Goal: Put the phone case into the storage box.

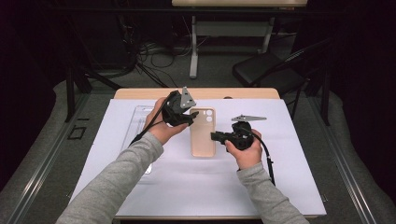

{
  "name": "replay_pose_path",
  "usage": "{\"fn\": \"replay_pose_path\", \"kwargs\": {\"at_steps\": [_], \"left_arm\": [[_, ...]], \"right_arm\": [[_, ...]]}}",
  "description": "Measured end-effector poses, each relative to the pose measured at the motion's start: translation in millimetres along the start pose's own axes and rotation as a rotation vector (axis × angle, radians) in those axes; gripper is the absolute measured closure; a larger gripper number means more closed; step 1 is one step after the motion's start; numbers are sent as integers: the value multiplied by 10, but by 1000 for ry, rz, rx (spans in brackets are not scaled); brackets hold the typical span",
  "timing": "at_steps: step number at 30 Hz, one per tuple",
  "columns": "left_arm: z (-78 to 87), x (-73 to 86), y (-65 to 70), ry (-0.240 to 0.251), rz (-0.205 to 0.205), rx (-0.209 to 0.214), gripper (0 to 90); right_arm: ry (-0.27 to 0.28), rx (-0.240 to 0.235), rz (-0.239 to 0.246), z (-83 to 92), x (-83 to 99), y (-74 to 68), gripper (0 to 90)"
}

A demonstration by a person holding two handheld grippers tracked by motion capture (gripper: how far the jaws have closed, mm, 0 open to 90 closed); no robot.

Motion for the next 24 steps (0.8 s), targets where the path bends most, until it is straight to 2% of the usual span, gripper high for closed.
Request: {"fn": "replay_pose_path", "kwargs": {"at_steps": [4,7,12,15,24], "left_arm": [[7,-13,2,-7,-14,-5,484],[5,-17,13,-16,-36,3,512],[-5,-28,19,-24,-76,-13,525],[-7,-36,32,-23,-85,6,556],[-10,-36,28,-33,-106,-3,623]], "right_arm": [[-1,2,2,-3,2,0,816],[-3,3,3,-5,4,0,817],[-3,3,4,-6,6,-2,816],[-3,2,5,-8,6,-4,816],[-6,3,6,-16,13,-10,817]]}}
Point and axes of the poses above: each handheld gripper's, and its own axes: z roughly backward along the jaws, x roughly out of its underside, y roughly to its right, the point moved 7 cm from there along -z, roughly forward along the jaws, and after that the axes turned 8 degrees about -x, right-handed, at the moved point
